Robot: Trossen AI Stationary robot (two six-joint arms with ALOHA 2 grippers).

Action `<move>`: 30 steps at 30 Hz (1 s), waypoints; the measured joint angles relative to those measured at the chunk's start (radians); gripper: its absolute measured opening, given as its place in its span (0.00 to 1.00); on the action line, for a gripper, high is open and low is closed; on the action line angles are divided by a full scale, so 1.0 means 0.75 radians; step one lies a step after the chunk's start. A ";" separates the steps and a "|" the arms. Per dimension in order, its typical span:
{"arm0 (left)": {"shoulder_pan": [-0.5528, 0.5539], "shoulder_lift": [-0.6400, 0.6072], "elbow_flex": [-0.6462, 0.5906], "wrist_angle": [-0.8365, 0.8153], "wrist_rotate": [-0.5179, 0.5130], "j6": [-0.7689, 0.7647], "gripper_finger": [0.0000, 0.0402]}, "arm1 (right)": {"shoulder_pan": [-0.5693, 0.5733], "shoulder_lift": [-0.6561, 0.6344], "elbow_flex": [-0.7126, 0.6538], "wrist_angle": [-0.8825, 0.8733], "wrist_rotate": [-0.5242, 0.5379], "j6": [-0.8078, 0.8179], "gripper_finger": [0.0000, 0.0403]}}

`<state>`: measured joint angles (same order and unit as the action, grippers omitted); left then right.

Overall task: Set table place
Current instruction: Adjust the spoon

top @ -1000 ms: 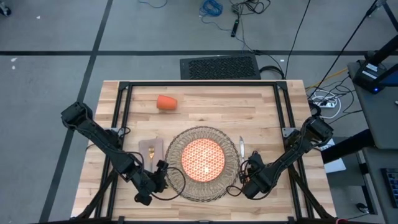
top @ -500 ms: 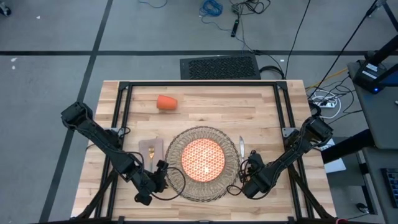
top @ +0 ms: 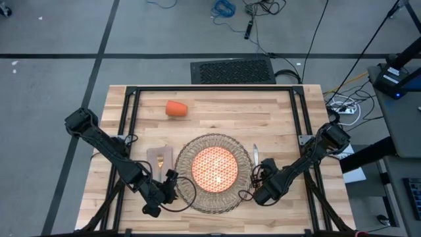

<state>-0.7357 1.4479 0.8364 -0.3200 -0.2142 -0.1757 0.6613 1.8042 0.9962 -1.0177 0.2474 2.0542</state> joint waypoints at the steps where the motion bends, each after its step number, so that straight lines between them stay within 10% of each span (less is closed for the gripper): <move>1: 0.000 0.000 0.000 0.000 0.000 0.000 0.06 | -0.011 0.000 -0.003 0.005 0.001 -0.011 0.09; 30: 0.001 0.000 0.000 -0.004 0.001 0.002 0.06 | -0.203 -0.014 -0.067 0.004 0.027 -0.143 0.09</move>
<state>-0.7353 1.4479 0.8364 -0.3227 -0.2138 -0.1745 0.5094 1.7939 0.9459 -1.0144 0.2679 1.9468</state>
